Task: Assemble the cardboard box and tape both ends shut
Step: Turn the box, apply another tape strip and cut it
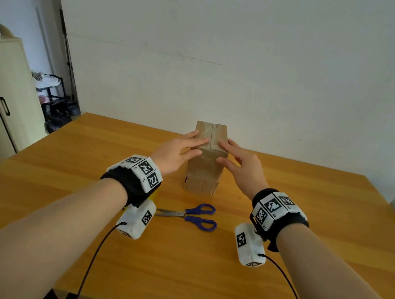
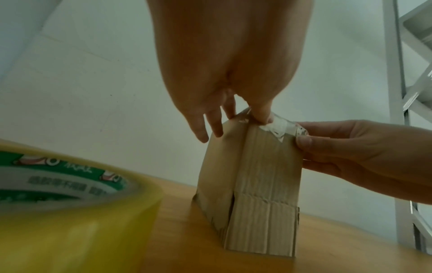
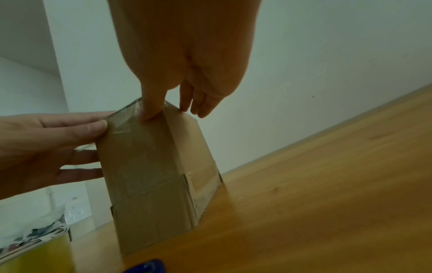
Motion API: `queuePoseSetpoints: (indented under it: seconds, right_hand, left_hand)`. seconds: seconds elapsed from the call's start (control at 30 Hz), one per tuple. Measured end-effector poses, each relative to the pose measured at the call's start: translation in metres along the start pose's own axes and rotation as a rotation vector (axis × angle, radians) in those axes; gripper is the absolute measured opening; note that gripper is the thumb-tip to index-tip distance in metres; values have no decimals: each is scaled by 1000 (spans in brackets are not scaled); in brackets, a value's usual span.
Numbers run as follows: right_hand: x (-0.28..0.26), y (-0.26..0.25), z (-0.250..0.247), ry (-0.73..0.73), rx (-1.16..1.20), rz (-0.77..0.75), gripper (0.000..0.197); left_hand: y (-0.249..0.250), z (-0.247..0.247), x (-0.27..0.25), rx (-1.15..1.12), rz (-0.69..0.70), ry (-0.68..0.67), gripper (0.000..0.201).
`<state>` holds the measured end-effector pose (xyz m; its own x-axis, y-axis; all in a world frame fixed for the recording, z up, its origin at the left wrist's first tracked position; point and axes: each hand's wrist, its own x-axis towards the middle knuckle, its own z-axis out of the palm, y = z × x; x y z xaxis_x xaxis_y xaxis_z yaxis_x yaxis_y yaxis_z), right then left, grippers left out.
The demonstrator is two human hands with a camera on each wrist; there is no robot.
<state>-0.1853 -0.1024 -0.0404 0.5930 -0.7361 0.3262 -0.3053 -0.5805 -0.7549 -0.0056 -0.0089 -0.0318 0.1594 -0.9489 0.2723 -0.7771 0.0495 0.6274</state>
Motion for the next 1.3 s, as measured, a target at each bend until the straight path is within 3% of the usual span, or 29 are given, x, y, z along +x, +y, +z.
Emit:
queuePoseSetpoints:
  seconds: [0.13,0.33,0.73,0.87,1.13,1.23,1.3]
  right_hand:
    - [-2,-6,2,-10,22,58,57]
    - [3,-13,6,103,44,72,45]
    - [4,-10,-16,-166,200,67,48]
    - [-1,-11,-11,-151,288,109,57]
    - [0,-5,-12,-180,342,183,51]
    - [-1,-10,-6,-142,157,92,53]
    - [-1,-16,1,-93,47,18,44]
  left_hand:
    - [-1,-2,1,5,-19,-43,46]
    - [1,-7,2,-27,-6,-59,40]
    - [5,-40,7,20,-29,-313,45]
    - [8,-40,6,88,2,-238,42]
    - [10,-35,2,14,-4,-118,40]
    - [13,-30,0,34,-17,-131,44]
    - [17,-24,-2,26,0,-109,43]
